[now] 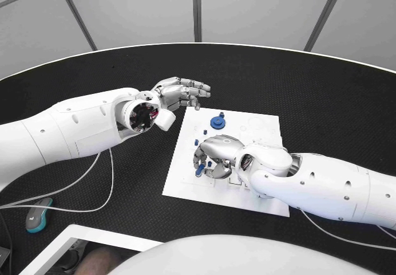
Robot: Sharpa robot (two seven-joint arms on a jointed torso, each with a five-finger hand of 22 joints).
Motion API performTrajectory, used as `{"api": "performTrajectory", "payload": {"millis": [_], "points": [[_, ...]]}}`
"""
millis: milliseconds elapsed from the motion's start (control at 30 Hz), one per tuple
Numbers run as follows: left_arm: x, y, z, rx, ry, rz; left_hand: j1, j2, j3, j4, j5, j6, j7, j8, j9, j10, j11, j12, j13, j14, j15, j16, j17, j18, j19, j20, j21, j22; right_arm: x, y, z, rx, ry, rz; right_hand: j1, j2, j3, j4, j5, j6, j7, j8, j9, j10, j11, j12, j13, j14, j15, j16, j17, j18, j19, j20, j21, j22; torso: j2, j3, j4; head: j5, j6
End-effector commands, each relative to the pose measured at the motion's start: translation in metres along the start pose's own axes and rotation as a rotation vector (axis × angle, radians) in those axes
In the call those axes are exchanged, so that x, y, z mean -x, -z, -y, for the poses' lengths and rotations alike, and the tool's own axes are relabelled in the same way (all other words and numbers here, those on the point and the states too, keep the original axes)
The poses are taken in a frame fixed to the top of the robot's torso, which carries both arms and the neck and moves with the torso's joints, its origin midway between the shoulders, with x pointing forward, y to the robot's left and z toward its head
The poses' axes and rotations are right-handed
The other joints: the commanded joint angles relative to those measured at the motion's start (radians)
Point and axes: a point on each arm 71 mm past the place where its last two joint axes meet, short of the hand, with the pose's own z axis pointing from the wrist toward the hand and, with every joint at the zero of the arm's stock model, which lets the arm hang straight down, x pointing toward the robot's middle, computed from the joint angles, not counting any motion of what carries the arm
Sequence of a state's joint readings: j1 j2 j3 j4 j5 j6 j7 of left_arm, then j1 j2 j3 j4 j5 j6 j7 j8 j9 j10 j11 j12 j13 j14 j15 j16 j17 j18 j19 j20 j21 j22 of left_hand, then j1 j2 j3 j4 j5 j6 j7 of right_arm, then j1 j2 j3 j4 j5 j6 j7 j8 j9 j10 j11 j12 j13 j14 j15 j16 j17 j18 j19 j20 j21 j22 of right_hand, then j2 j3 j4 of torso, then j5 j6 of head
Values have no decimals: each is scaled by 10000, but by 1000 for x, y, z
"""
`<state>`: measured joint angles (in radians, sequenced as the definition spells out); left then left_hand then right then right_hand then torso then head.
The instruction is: Assemble the parts on the task board
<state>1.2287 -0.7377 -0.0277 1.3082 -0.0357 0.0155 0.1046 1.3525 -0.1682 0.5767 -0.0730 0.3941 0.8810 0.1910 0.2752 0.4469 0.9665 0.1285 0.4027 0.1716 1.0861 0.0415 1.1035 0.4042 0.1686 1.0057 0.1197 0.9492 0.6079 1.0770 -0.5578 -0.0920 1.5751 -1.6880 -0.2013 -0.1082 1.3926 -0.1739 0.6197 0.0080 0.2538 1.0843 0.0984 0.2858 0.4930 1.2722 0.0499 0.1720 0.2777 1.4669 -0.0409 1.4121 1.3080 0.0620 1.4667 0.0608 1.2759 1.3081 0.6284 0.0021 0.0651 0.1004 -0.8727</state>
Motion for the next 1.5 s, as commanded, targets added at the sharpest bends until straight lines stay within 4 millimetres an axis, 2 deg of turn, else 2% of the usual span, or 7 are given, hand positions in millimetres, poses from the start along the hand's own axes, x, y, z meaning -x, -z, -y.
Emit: {"api": "performTrajectory", "payload": {"millis": [33,533,900,1233,1300,1400,1500], "points": [[0,0,0,4,1,-7,19,76,-44,11,35,17,70,-40,-11,-64,-13,2,-10,-60,-26,-40,-10,175,-45,6,58,9,-1,0,0,-14,23,-74,3,69,68,12,51,28,86,27,14,237,-179,26,13,604,-51,38,468,0,293,-90,-5,839,14,-7,2,0,1],[0,0,0,18,3,-28,19,76,-44,11,35,17,70,-40,-11,-64,-13,2,-10,-60,-26,-40,-10,175,-45,6,58,9,-4,-2,3,-244,187,-458,-8,60,78,6,53,29,92,26,21,241,-174,21,21,602,-46,30,458,6,285,-87,-36,822,9,-17,11,41,1],[-1,0,0,26,4,-37,19,76,-44,11,35,17,70,-40,-11,-64,-13,2,-10,-60,-26,-40,-10,175,-45,6,58,9,-3,-5,-3,-105,372,-452,-30,48,81,7,46,20,102,20,27,233,-166,11,27,599,-41,20,444,11,277,-84,-62,808,10,-7,-6,52,1],[-1,0,0,37,6,-61,19,76,-44,11,35,17,70,-40,-11,-64,-13,2,-10,-60,-26,-40,-10,175,-45,6,58,9,-4,-7,-5,-14,404,-584,-172,-61,-15,5,-1,-40,152,-6,71,124,-129,-76,51,602,-9,32,455,15,266,-61,-92,802,9,-7,0,60,1],[-1,0,0,45,6,-65,19,76,-44,11,35,17,70,-40,-11,-64,-13,2,-10,-60,-26,-40,-10,175,-45,6,58,9,-5,-7,-5,-20,408,-593,-249,-90,-98,25,-24,-101,179,-36,82,19,-98,-144,45,601,16,28,447,20,256,-45,-122,789,7,-9,1,63,1],[-1,0,0,59,7,-75,19,76,-44,11,35,17,70,-40,-11,-64,-13,2,-10,-60,-26,-40,-10,175,-45,6,58,9,-5,-7,-4,-54,421,-640,-354,-105,-172,55,-31,-554,309,-334,-5,-294,31,-363,-16,593,118,11,417,30,231,22,-208,750,-4,-5,-8,70,1],[-1,0,0,72,7,-79,19,76,-44,11,35,17,70,-40,-11,-64,-13,2,-10,-60,-26,-40,-10,175,-45,6,58,9,-5,-7,-3,-60,427,-647,-497,-230,-196,95,-49,-794,433,-548,-78,-826,217,-716,-164,559,265,-74,297,55,179,130,-388,654,-2,1,-6,72,1]]}}
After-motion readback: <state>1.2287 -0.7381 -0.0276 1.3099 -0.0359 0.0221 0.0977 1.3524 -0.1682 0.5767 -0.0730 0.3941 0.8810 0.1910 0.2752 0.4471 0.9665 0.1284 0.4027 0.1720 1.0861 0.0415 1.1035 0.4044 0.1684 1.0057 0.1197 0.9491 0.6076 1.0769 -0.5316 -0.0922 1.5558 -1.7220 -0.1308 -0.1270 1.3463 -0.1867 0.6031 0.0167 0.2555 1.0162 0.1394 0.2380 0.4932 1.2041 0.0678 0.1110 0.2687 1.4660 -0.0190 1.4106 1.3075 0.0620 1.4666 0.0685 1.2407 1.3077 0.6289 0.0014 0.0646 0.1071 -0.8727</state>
